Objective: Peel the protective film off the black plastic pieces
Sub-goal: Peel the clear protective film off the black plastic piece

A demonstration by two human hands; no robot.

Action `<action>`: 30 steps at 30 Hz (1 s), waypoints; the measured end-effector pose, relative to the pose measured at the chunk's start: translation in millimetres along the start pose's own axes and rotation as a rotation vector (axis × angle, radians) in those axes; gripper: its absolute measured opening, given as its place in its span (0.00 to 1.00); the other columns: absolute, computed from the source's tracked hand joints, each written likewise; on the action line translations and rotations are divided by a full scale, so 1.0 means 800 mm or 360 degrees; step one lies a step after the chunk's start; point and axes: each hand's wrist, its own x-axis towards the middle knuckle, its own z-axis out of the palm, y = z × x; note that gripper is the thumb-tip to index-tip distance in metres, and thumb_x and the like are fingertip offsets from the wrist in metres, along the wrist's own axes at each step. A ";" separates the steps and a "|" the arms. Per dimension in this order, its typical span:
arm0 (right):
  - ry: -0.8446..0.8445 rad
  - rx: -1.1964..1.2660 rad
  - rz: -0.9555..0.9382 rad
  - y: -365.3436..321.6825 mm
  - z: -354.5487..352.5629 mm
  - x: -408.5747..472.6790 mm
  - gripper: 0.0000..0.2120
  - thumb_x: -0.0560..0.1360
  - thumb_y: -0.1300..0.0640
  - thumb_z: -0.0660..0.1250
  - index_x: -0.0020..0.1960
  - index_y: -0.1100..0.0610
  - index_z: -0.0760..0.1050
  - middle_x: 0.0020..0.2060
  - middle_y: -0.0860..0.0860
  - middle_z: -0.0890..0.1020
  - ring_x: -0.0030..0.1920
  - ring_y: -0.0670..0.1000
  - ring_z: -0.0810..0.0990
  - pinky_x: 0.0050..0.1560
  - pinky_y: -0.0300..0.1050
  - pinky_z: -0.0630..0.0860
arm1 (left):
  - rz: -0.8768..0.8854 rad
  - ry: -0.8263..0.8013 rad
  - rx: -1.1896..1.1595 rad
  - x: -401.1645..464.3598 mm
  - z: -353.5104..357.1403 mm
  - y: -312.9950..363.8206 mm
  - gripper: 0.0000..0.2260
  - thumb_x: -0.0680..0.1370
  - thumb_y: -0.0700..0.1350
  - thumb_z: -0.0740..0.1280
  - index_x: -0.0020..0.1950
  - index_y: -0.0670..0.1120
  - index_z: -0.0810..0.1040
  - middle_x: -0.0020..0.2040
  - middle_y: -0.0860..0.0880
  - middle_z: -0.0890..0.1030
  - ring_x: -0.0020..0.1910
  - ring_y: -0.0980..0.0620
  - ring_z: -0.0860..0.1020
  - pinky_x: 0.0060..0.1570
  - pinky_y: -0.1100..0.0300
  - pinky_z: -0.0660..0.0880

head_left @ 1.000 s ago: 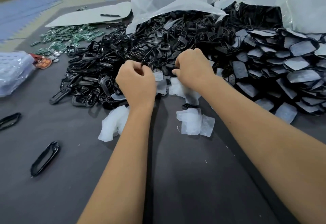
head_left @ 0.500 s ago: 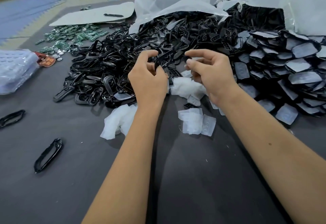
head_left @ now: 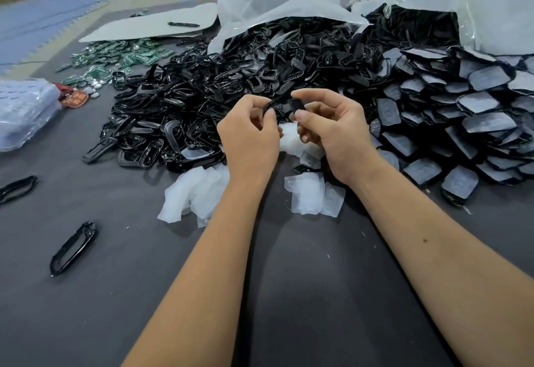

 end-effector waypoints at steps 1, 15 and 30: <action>0.0011 0.0020 0.0008 0.000 0.000 0.001 0.12 0.77 0.72 0.70 0.57 0.61 0.82 0.40 0.58 0.78 0.34 0.50 0.80 0.36 0.40 0.78 | -0.0001 -0.0010 -0.0022 0.000 0.002 0.000 0.05 0.79 0.38 0.70 0.48 0.48 0.80 0.38 0.45 0.83 0.38 0.45 0.85 0.46 0.45 0.82; 0.0472 -0.0318 -0.0289 0.015 0.007 0.006 0.05 0.74 0.62 0.77 0.44 0.58 0.81 0.35 0.53 0.86 0.34 0.52 0.86 0.34 0.40 0.76 | -0.0182 -0.0137 -0.0381 0.003 0.006 -0.003 0.11 0.81 0.31 0.65 0.54 0.41 0.84 0.39 0.40 0.83 0.33 0.51 0.84 0.39 0.61 0.81; 0.0511 -0.0612 -0.0336 0.017 0.012 0.002 0.09 0.73 0.61 0.79 0.42 0.60 0.80 0.33 0.52 0.85 0.29 0.50 0.86 0.31 0.48 0.83 | -0.0054 -0.0260 -0.0359 0.005 0.006 -0.010 0.09 0.80 0.31 0.67 0.55 0.39 0.85 0.36 0.54 0.80 0.32 0.55 0.82 0.41 0.57 0.83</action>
